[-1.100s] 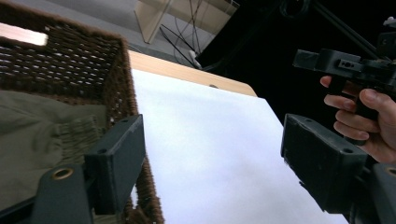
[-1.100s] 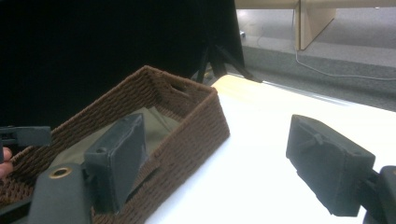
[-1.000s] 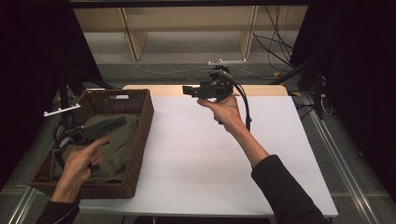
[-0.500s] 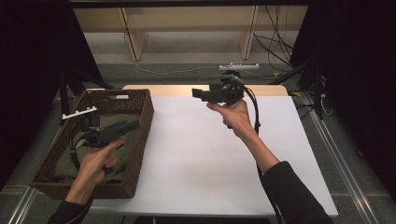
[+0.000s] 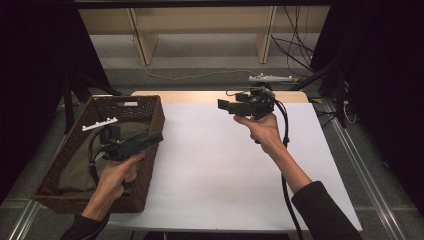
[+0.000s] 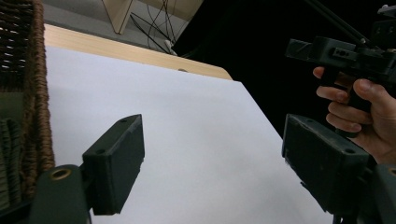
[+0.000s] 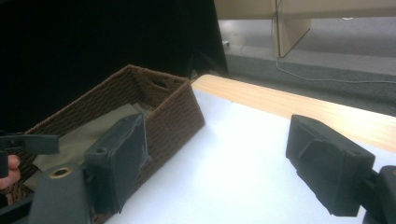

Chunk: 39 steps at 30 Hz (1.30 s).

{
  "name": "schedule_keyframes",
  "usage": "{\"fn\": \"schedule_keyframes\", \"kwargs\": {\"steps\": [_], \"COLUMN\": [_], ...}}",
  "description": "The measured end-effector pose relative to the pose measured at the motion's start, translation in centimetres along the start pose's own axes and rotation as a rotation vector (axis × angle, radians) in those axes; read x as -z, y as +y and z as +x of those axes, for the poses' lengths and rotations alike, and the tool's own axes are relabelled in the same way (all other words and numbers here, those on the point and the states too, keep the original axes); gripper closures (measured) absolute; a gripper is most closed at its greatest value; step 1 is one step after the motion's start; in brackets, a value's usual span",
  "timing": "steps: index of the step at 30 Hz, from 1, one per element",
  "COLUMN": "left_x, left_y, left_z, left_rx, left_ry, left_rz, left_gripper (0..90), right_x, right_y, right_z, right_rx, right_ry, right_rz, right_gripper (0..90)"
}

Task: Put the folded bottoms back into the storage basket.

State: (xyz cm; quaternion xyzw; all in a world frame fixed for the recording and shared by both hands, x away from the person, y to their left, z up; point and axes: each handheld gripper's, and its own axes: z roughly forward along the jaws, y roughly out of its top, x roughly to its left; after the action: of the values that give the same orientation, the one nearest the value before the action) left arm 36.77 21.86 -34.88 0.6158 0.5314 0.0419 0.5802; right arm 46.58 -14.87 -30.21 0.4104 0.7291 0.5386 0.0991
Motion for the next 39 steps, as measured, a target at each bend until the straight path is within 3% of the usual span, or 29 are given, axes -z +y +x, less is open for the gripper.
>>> {"fn": "schedule_keyframes", "kwargs": {"steps": [21, 34, 39], "left_x": [-1.7, -3.0, -3.3], "left_y": [-1.6, -3.1, -3.6], "left_z": [-1.6, -2.8, -3.0], "left_rx": [-0.052, -0.121, -0.126], "left_ry": [-0.054, -0.067, -0.078], "left_rz": [0.006, 0.014, 0.007], "left_gripper": [18.5, 17.5, 17.4], "right_x": [2.8, 4.3, 4.7], "right_y": [-2.4, -4.8, -5.9], "right_z": [0.0, 0.3, 0.7], "right_rx": [0.048, 0.079, 0.103], "right_ry": [-0.043, -0.059, -0.07], "right_rz": [-0.019, -0.023, -0.023], "right_gripper": [17.5, 16.6, 16.7]}}
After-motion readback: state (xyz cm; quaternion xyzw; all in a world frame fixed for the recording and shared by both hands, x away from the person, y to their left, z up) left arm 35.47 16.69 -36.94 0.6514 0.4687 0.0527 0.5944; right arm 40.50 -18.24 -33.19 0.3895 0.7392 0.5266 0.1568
